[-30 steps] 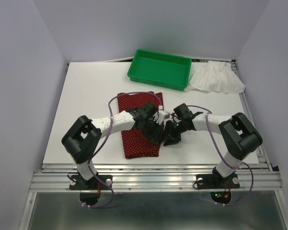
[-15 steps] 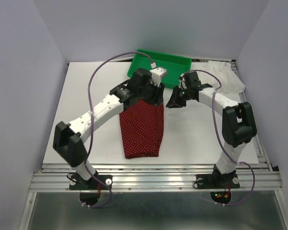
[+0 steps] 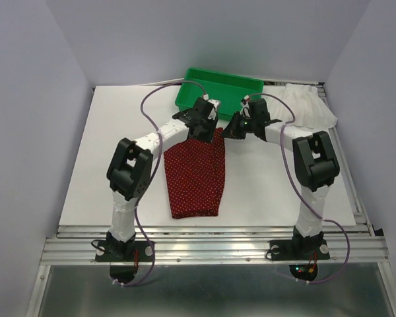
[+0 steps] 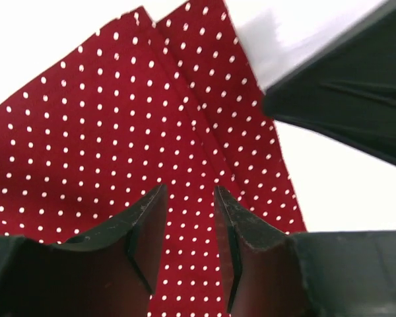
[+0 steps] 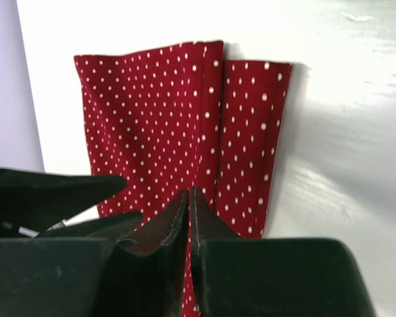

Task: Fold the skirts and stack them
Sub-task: Fold the skirt

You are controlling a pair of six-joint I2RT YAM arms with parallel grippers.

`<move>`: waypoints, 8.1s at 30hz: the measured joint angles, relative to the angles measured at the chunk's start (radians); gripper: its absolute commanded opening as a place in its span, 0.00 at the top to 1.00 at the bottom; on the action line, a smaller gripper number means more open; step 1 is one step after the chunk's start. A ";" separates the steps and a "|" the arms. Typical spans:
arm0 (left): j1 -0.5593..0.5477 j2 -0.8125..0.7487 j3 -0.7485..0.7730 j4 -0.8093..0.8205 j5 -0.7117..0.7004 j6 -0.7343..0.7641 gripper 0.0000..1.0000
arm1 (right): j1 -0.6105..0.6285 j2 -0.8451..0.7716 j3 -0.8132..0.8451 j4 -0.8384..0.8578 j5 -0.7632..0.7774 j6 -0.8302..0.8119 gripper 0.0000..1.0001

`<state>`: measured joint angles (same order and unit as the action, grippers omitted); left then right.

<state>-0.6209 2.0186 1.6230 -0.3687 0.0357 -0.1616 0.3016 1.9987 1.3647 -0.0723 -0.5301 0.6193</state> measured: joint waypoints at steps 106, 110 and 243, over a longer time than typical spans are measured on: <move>-0.012 0.248 0.094 0.243 0.196 -0.102 1.00 | -0.006 -0.105 -0.138 -0.034 0.134 0.012 0.66; -0.012 0.239 0.094 0.238 0.200 -0.102 1.00 | -0.006 -0.053 -0.137 -0.023 0.159 0.005 0.70; 0.337 -0.056 -0.151 0.207 0.266 0.142 0.29 | -0.098 0.205 0.190 -0.079 -0.147 0.024 0.52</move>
<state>-0.2840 1.9621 1.4719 -0.1619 0.3019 -0.0193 0.2039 2.2040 1.5551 -0.1513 -0.6773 0.6434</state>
